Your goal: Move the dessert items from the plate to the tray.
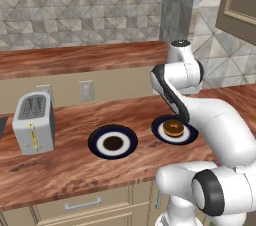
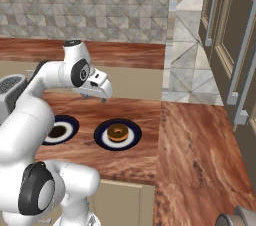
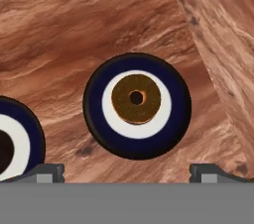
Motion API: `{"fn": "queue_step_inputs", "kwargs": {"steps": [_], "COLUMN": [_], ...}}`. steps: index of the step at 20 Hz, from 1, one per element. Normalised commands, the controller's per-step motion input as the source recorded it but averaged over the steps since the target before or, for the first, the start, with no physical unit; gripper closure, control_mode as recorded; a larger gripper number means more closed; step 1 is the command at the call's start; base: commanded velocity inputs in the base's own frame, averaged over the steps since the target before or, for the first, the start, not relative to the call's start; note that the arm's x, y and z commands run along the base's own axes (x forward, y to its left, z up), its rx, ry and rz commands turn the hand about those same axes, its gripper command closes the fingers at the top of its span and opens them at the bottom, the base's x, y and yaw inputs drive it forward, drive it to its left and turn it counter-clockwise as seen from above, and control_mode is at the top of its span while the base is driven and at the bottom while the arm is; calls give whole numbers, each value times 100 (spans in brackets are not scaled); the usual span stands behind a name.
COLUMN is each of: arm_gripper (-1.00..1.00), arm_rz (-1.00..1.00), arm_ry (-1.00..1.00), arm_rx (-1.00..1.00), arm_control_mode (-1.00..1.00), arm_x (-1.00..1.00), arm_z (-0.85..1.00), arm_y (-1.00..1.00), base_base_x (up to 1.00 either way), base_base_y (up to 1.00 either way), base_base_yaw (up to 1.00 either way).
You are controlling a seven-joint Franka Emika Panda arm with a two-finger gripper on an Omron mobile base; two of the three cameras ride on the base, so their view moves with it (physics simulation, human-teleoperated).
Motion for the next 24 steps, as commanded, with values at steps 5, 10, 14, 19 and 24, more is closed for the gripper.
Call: {"fn": "queue_step_inputs", "kwargs": {"steps": [5,10,14,19,24], "arm_gripper": [-100,-100,-100,-100,-100], "arm_rz": [0,0,0,0,0], "arm_ry": [0,0,0,5,4], "arm_rx": [13,5,-3,-1,0], "arm_control_mode": [-100,-100,-100,-100,-100], "arm_x": [34,25,26,17,3], "arm_z": [-50,-26,-42,-51,-42], "arm_y": [-4,0,0,0,0], "base_base_x": [0,0,0,0,0], "base_base_y": [0,0,0,0,0], "base_base_yaw": [0,0,0,0,0]}}
